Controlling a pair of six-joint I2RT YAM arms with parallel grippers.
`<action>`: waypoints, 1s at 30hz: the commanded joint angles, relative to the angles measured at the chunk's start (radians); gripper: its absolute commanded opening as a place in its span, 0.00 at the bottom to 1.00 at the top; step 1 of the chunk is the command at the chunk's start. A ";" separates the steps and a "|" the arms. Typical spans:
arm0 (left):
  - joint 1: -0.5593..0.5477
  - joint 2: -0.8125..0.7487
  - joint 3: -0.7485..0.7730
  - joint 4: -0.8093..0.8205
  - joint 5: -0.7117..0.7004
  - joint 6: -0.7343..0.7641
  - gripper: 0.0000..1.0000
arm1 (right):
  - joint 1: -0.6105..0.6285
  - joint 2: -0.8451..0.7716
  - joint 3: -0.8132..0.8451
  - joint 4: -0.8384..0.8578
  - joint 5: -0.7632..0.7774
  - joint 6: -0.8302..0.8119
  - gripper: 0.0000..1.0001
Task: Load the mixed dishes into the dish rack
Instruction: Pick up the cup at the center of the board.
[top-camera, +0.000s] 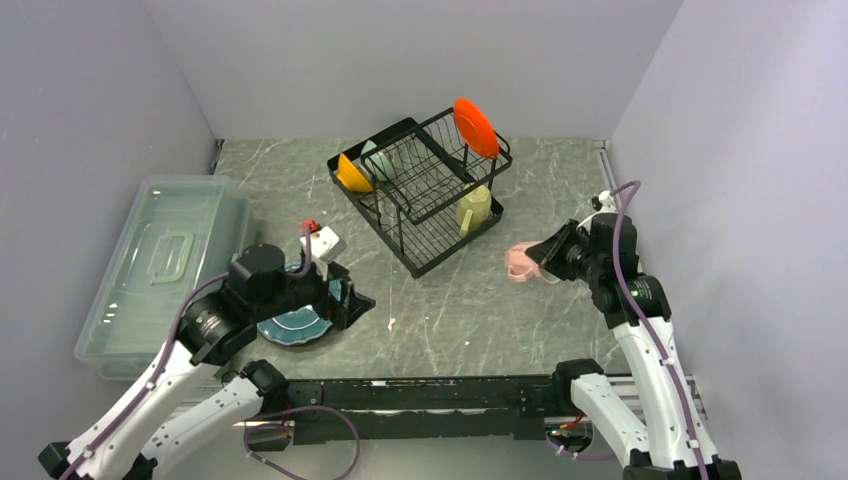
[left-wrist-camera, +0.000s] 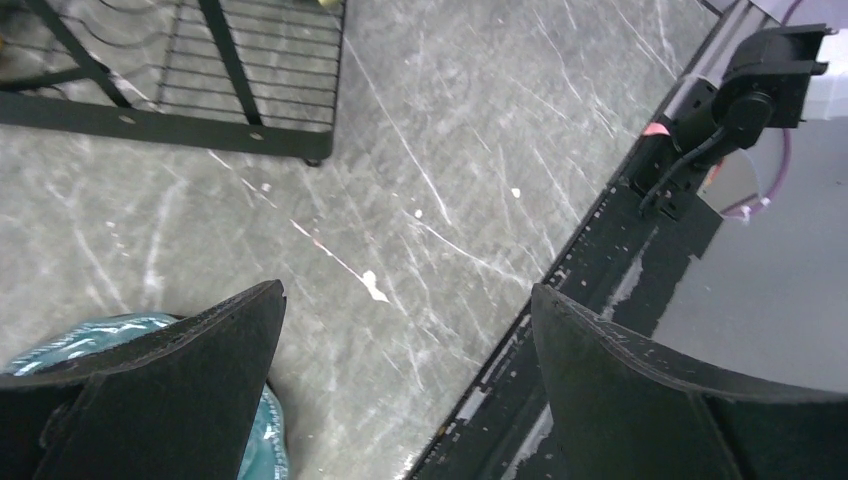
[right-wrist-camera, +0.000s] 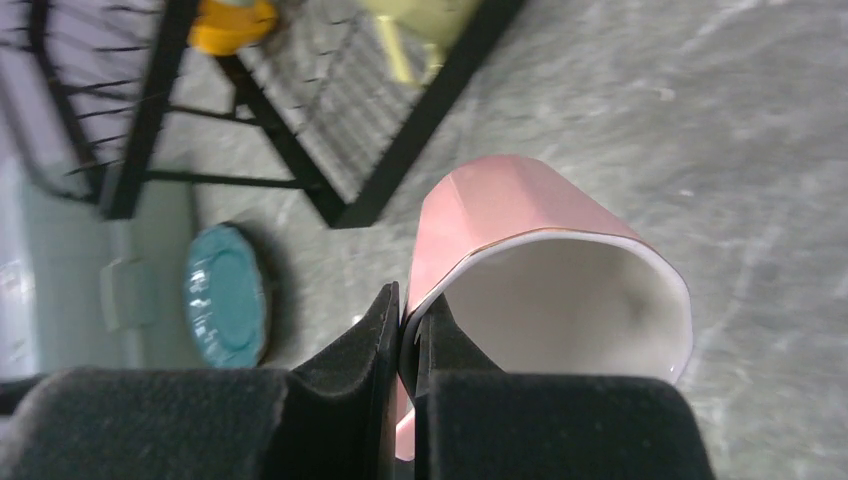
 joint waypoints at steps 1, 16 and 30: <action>-0.004 0.075 0.060 0.048 0.105 -0.061 0.99 | 0.000 -0.052 0.022 0.249 -0.286 0.087 0.00; -0.004 0.081 -0.052 0.368 0.154 -0.488 1.00 | 0.005 -0.071 -0.093 0.794 -0.806 0.342 0.00; -0.005 0.116 -0.201 0.788 0.062 -0.977 0.99 | 0.283 0.000 -0.053 1.091 -0.762 0.493 0.00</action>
